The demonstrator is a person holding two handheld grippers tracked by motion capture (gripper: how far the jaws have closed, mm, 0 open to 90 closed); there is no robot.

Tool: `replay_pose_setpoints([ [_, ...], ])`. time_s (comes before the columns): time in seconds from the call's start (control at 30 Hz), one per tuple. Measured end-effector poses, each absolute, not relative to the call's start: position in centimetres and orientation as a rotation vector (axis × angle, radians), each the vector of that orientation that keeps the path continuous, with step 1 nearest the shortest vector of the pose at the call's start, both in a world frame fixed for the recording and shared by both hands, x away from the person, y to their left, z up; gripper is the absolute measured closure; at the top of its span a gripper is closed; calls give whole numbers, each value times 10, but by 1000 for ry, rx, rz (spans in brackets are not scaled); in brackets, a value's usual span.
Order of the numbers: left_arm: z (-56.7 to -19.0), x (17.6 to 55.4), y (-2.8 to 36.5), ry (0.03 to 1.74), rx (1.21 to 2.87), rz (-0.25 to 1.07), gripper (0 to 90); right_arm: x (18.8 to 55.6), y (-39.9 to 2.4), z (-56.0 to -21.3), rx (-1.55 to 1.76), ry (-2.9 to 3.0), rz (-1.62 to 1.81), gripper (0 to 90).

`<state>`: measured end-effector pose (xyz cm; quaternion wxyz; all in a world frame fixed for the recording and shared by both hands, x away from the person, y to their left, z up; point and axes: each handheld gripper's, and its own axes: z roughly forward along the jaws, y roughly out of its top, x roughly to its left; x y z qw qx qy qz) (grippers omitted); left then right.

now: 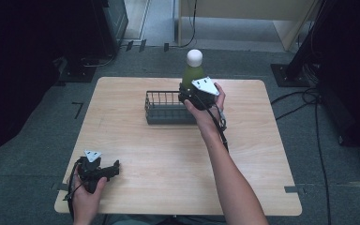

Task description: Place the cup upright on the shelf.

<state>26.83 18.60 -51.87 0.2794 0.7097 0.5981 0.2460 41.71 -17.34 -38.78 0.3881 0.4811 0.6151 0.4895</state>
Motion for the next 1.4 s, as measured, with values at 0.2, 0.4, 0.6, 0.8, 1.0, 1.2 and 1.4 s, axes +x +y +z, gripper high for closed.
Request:
replay_pose_setpoints([
  [0.2,-519,268,186,1605,1903,660,16,422,-173,-397,1251,1589,1246,202],
  [0.4,-519,268,186,1605,1902,660,16,428,-171,-410,1262,1627,1211,201],
  [0.6,-519,268,186,1604,1901,662,16,432,-170,-416,1275,1638,1206,201],
  [0.8,-519,268,186,1604,1901,662,16,435,-172,-418,1296,1619,1225,199],
  [1.0,-519,268,186,1605,1903,660,16,437,-173,-420,1281,1631,1221,197],
  [1.2,-519,268,186,1604,1903,661,16,436,-179,-419,1313,1638,1269,136],
  [1.4,-519,268,186,1604,1902,661,16,430,-183,-412,1355,1660,1308,48],
])
